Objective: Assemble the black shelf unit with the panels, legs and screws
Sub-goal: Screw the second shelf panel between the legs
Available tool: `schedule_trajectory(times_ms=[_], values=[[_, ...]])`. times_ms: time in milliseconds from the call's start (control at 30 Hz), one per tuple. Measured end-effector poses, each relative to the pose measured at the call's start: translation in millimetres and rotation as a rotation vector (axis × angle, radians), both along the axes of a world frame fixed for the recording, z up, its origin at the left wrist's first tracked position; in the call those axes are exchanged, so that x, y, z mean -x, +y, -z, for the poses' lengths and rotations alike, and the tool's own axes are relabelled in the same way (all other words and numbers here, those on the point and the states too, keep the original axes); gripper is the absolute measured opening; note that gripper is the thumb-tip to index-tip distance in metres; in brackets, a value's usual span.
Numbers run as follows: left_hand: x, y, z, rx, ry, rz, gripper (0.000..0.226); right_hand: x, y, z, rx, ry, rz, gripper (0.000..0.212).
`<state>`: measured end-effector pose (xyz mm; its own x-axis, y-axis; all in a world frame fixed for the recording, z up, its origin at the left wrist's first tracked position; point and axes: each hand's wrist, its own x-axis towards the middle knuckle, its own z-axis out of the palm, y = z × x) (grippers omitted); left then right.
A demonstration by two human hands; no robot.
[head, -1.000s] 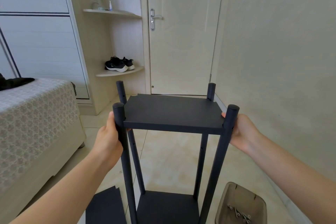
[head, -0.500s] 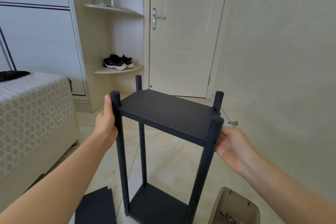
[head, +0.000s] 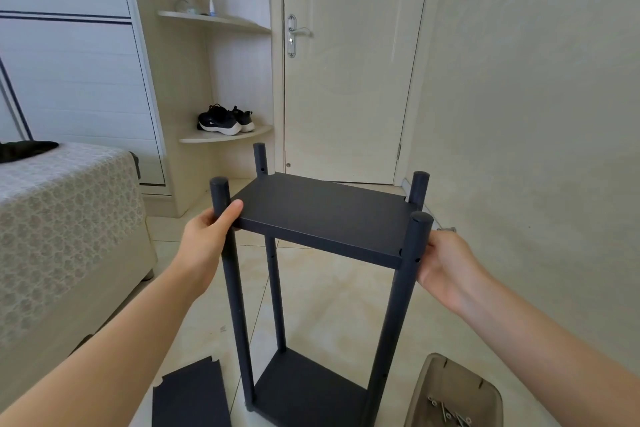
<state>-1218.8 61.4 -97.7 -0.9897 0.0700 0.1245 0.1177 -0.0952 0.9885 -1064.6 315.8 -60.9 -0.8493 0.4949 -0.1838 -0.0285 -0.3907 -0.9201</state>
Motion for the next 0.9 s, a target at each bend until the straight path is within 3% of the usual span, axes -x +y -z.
schedule_trajectory(times_ms=[700, 900], values=[[10.7, -8.2, 33.7, 0.081, -0.060, 0.089, 0.023, -10.1, -8.1, 31.2, 0.032, -0.092, 0.063, 0.027], [13.9, -9.9, 47.6, 0.141, -0.090, 0.118, 0.033, -10.0, -8.3, 45.1, -0.009, -0.119, 0.053, 0.030]])
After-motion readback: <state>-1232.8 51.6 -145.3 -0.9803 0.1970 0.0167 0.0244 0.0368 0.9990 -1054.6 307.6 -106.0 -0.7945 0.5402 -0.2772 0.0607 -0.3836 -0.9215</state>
